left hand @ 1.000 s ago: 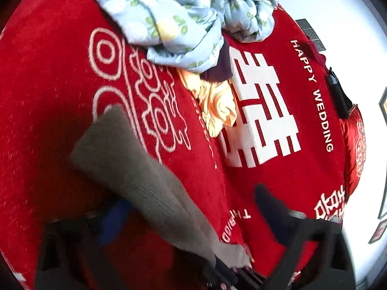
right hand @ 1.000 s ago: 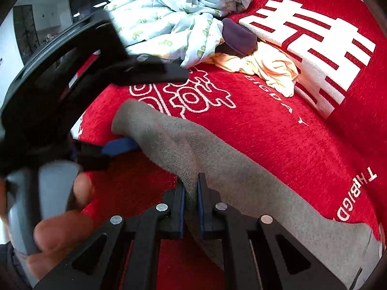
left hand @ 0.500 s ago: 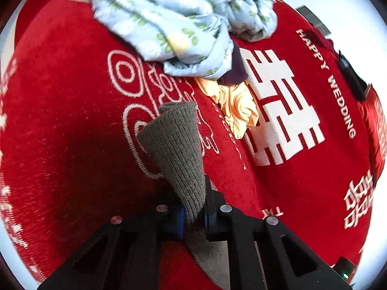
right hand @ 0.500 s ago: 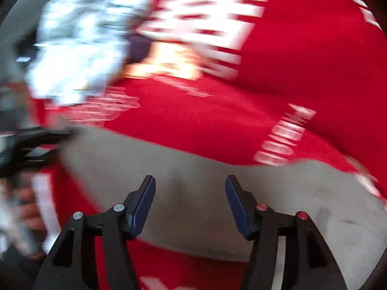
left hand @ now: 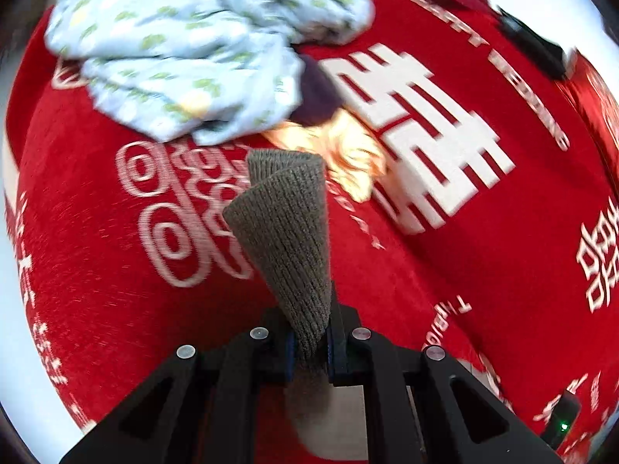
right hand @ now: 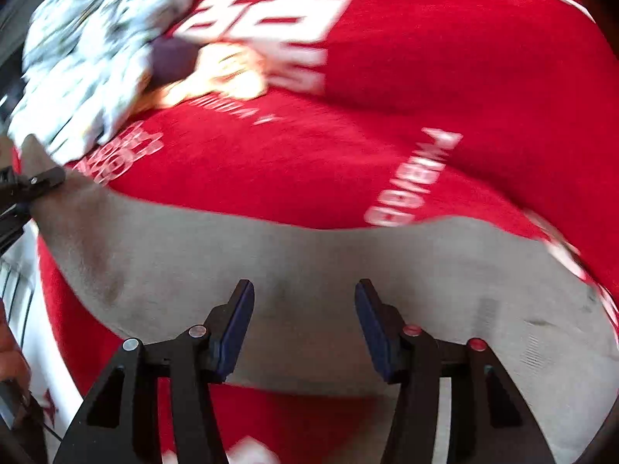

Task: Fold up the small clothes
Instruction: 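Carry the held sleeve across the sweater body toward the right tool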

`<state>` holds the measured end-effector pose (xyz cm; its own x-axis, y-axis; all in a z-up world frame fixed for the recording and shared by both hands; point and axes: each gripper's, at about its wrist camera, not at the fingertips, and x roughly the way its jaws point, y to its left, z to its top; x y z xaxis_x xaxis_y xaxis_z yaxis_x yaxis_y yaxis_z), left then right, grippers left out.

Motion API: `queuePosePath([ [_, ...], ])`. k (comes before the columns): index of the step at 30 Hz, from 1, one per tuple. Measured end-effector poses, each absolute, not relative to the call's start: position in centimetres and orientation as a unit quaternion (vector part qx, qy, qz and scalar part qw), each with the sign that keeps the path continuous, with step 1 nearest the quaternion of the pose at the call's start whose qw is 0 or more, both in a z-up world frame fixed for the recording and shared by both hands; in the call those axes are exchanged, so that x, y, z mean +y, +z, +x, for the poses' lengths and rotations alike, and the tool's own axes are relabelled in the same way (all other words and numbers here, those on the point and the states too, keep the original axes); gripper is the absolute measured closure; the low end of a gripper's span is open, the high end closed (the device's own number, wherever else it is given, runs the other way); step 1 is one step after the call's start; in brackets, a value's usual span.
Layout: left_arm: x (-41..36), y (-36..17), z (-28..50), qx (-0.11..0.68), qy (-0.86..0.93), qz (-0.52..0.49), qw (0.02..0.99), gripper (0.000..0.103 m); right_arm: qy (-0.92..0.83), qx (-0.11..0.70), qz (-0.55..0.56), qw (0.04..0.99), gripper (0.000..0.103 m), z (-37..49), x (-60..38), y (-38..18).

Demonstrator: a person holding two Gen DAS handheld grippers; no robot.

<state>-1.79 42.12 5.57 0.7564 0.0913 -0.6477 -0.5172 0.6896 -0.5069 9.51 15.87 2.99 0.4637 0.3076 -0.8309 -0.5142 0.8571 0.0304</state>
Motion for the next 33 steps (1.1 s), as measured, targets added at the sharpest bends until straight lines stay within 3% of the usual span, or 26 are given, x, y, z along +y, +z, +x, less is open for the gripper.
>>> queuePosePath([
  [8,31.1,8.1,5.0,0.375,0.120,-0.285,0.874,0.091,0.127,0.483,-0.084,0.862,0.045,8.8,-1.2,2.6],
  [22,4.4,10.2,10.1,0.431,0.018,-0.116,0.895,0.091,0.086,0.494,-0.029,0.865,0.045,5.5,-13.6,2.8],
  [33,-7.1,9.8,10.2,0.445,-0.028,-0.055,0.894,0.091,0.059,0.489,0.017,0.870,0.045,4.8,-22.1,2.8],
])
